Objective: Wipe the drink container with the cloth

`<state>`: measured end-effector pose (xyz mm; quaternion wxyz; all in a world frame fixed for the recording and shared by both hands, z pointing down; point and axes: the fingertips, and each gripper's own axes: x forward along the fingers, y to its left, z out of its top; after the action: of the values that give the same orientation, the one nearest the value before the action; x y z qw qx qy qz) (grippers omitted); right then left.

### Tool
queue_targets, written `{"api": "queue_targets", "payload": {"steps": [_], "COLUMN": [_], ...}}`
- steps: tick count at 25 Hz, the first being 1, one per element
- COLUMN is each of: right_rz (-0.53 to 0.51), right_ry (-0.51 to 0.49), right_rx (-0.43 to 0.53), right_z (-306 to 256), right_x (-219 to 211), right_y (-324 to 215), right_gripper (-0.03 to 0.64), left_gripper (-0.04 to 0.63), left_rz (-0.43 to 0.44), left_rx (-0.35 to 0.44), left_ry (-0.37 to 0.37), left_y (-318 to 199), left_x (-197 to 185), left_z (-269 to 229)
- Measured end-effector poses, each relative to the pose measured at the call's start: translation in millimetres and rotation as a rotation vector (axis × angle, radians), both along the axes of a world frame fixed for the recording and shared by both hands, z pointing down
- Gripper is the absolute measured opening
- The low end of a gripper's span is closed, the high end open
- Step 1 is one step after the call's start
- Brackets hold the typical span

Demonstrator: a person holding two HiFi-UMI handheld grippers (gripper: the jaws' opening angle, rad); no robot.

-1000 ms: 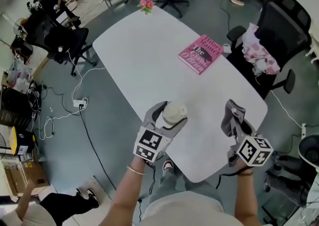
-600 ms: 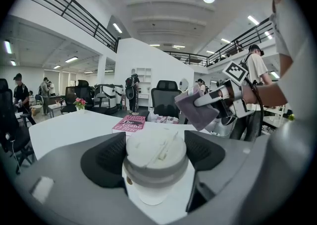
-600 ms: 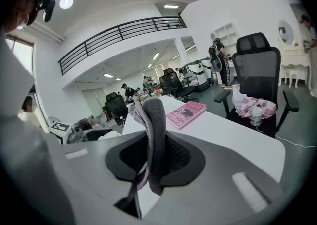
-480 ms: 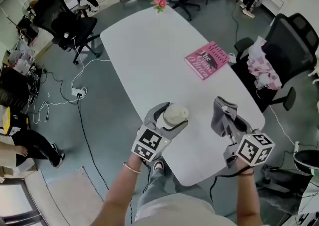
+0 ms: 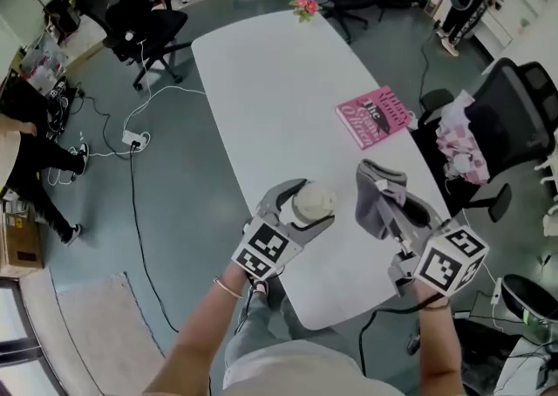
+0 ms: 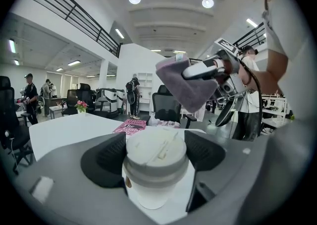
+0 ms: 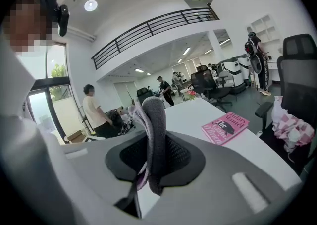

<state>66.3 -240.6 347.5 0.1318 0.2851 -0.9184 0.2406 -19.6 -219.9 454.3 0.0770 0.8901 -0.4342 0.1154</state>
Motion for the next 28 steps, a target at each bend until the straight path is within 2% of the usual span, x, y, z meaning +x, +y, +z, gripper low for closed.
{"api": "queue_targets", "payload": {"steps": [7, 15, 22, 25, 28], "right_rz": [-0.101, -0.229, -0.273, -0.279, -0.268], "right_ry": [-0.122, -0.2, -0.209, -0.168, -0.111], "right_rx": [-0.03, -0.017, -0.073, -0.076, -0.034], "right_z": [-13.8, 4.9, 18.8, 28.9, 35.5], "right_x": [-44.0, -92.6, -106.0, -106.2, -105.1], "right_y": [-0.8, 10.7, 18.2, 17.0, 15.4], "right_gripper": [0.069, 0.069, 0.069, 0.069, 0.069], "left_gripper": [0.37, 0.37, 0.37, 0.37, 0.37], "left_rz": [-0.007, -0.01, -0.012, -0.011, -0.01], "left_rx": [0.018, 0.025, 0.023, 0.02, 0.019], "left_ry": [0.013, 0.019, 0.017, 0.015, 0.013], "left_y": [0.3, 0.5, 1.6, -0.9, -0.2], "left_x": [1.3, 1.6, 0.9, 2.6, 2.5], "left_z": [0.1, -0.2, -1.4, -2.5, -2.7]}}
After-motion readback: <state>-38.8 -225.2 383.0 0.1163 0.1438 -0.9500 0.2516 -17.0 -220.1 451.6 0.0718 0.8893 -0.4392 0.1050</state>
